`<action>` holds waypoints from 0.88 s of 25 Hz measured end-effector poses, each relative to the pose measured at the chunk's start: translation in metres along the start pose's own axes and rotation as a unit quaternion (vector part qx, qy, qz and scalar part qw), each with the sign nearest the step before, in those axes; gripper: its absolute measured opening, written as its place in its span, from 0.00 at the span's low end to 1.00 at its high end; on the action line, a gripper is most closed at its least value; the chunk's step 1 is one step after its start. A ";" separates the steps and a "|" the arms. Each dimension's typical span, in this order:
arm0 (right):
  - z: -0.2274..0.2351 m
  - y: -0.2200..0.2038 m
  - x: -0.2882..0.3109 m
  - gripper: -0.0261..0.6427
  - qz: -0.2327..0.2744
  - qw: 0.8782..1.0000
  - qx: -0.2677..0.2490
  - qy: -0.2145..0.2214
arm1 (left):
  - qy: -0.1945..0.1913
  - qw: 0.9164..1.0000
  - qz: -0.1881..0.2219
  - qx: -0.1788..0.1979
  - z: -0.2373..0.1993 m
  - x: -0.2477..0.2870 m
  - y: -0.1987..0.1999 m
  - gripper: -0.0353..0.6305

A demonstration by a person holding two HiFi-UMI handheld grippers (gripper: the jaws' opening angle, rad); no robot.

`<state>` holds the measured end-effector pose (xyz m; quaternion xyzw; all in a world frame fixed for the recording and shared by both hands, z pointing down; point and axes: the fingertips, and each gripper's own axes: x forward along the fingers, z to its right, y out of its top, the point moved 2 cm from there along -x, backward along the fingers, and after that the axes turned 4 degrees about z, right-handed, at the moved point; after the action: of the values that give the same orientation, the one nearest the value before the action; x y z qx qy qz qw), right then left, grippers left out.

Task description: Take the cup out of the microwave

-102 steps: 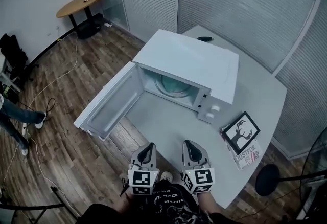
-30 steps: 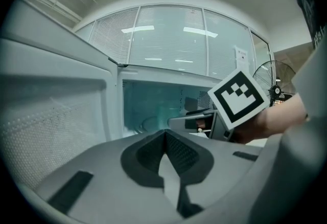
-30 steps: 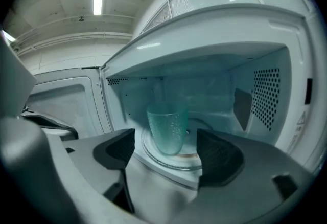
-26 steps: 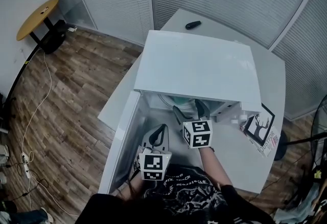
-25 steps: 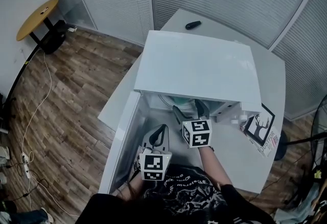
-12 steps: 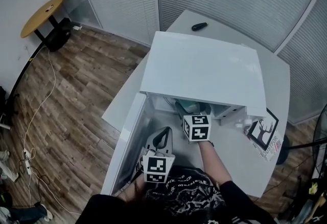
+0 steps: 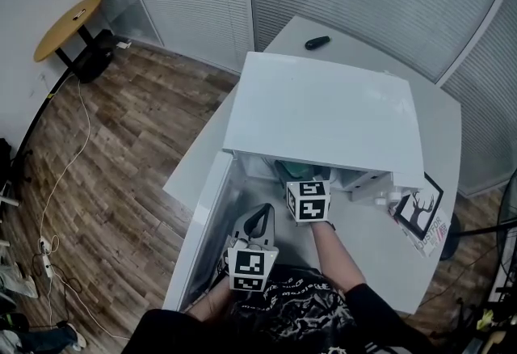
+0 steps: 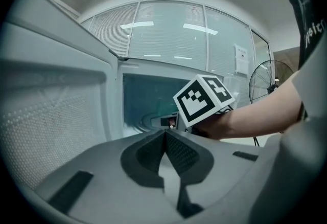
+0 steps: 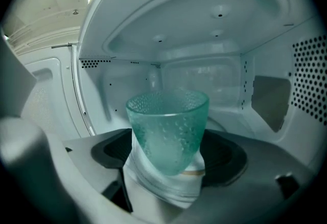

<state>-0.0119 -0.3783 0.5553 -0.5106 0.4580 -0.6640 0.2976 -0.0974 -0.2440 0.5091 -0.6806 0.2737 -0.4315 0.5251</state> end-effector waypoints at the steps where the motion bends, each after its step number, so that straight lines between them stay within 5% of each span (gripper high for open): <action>1: 0.000 0.001 0.001 0.63 0.001 1.000 0.000 -0.001 | -0.002 1.000 0.000 0.002 0.001 0.001 0.000 0.06; 22: 0.001 0.004 0.004 0.59 0.003 1.000 -0.021 0.008 | -0.007 1.000 0.001 0.006 -0.001 0.002 -0.002 0.06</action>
<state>-0.0122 -0.3841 0.5534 -0.5103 0.4759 -0.6572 0.2850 -0.0977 -0.2458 0.5117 -0.6804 0.2679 -0.4277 0.5313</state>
